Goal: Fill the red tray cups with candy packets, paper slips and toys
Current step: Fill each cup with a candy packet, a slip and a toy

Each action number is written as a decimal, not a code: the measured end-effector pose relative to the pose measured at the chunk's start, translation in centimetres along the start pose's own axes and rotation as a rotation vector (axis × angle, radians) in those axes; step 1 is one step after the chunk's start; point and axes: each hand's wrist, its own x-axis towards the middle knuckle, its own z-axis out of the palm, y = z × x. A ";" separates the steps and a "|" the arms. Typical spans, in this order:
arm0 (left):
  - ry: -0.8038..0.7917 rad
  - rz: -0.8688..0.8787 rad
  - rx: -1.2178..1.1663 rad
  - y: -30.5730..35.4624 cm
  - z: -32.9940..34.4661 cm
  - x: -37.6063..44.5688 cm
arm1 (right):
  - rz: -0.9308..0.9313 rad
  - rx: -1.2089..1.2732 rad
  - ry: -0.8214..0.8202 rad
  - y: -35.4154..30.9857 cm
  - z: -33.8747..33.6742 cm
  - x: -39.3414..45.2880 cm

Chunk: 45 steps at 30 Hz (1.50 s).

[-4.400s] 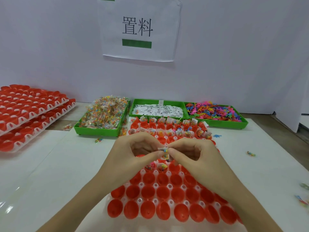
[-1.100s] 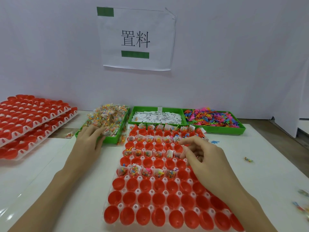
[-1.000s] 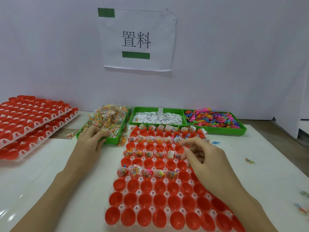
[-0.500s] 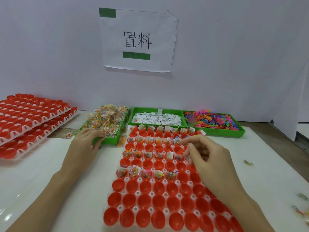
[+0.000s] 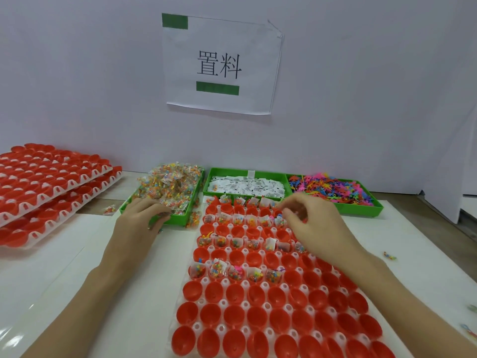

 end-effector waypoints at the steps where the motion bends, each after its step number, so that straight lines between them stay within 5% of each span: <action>1: 0.004 0.002 -0.008 0.0 -0.1 0.0 | -0.023 -0.053 -0.013 -0.1 0.2 1.5; 12: 0.270 0.047 0.010 0.2 -0.4 0.4 | -0.016 -0.389 -0.237 3.4 6.1 15.7; 23: 0.172 0.134 -0.047 1.7 1.1 0.1 | -0.078 -0.504 -0.240 3.6 7.6 16.8; 30: 0.141 0.002 -0.209 3.4 0.6 0.2 | 0.075 0.004 0.008 3.2 4.8 14.0; 37: 0.002 -0.479 -0.873 8.0 -0.5 0.4 | 0.095 0.390 -0.053 -1.2 0.1 3.5; 45: -0.233 -0.482 -1.164 12.0 -2.7 0.3 | 0.024 0.565 -0.014 -3.6 1.0 -3.6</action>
